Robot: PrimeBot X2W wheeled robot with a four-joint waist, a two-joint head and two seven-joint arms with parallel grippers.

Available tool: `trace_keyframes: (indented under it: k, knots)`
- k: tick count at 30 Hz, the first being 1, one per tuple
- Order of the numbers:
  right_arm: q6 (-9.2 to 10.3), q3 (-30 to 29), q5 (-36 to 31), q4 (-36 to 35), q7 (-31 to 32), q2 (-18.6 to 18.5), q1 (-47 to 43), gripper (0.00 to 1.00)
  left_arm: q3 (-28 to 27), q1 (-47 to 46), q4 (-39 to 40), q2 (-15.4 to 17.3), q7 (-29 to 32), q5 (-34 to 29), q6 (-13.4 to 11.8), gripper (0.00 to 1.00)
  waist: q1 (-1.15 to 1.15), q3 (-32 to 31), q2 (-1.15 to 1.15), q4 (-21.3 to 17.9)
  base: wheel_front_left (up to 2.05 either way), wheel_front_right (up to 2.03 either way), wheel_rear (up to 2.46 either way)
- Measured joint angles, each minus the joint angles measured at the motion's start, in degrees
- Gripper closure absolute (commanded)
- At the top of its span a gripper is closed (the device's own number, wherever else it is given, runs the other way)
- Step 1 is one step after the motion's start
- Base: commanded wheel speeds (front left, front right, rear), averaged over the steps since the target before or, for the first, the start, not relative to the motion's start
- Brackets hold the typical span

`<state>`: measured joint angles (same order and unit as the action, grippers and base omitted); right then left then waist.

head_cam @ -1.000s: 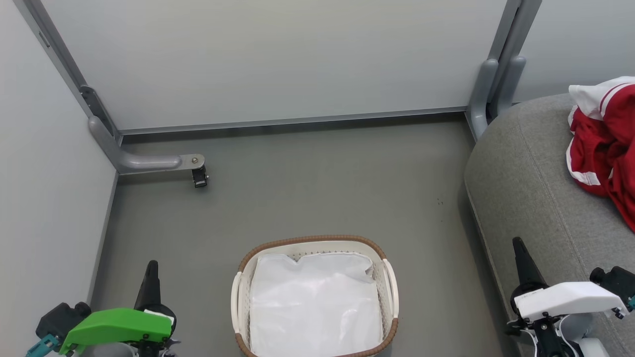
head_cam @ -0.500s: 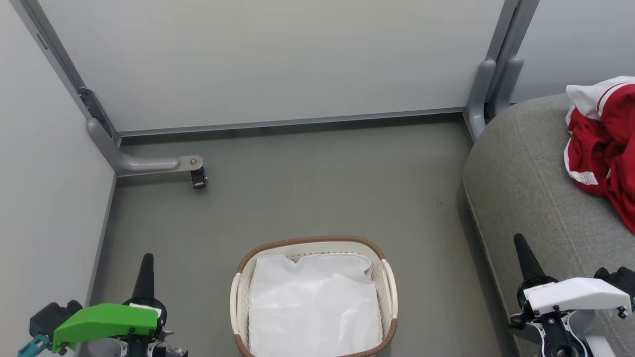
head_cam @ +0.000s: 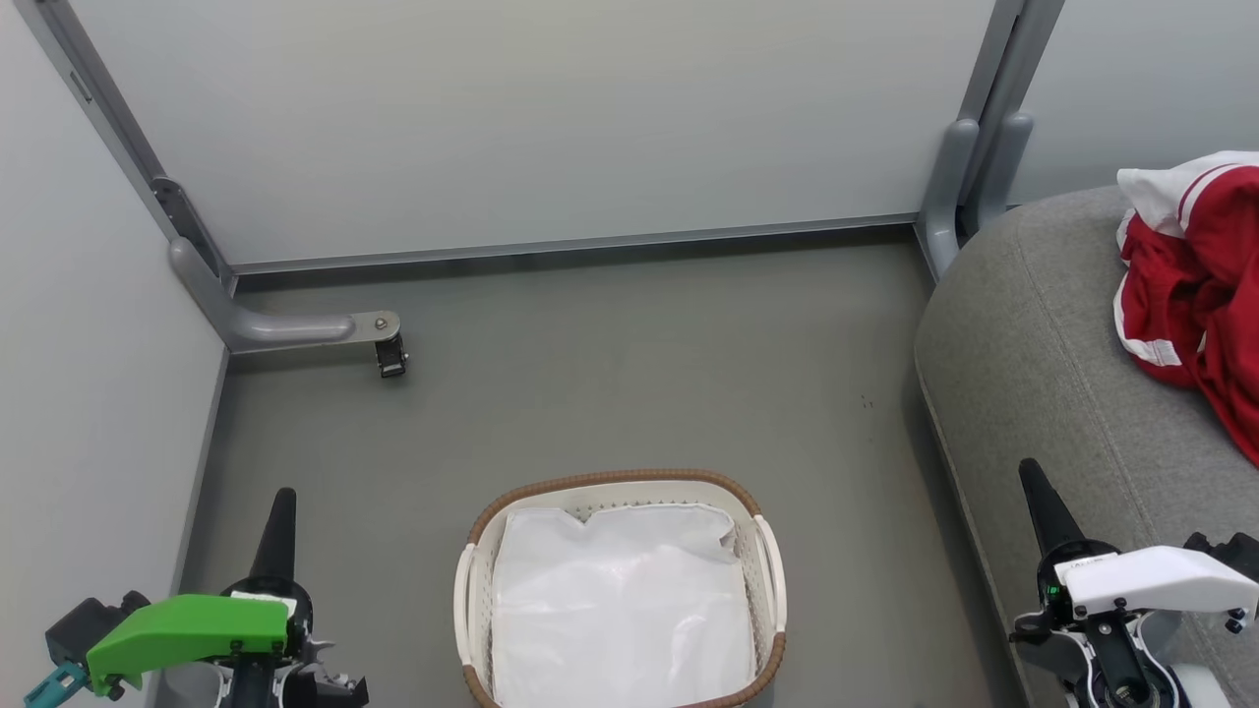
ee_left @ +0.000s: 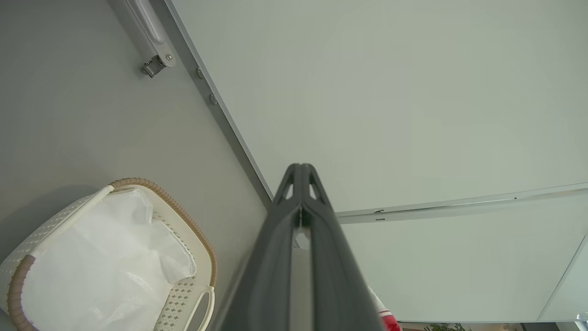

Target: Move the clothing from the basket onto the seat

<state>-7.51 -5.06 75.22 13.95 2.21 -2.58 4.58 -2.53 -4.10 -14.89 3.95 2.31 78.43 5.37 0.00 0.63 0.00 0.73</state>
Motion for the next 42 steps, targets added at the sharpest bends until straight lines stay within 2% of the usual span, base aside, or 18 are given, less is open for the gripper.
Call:
trace_keyframes:
  k: [42]
  knots:
    - [0.00, -1.5, 17.0, 0.0, 4.4, -0.1, 1.4, 1.00, -4.1, -1.9, 0.8, -1.1, 4.3, 13.8, 2.0, 1.00, 0.00, -0.5, 0.00, -0.7, 0.00, 0.00, 0.00]
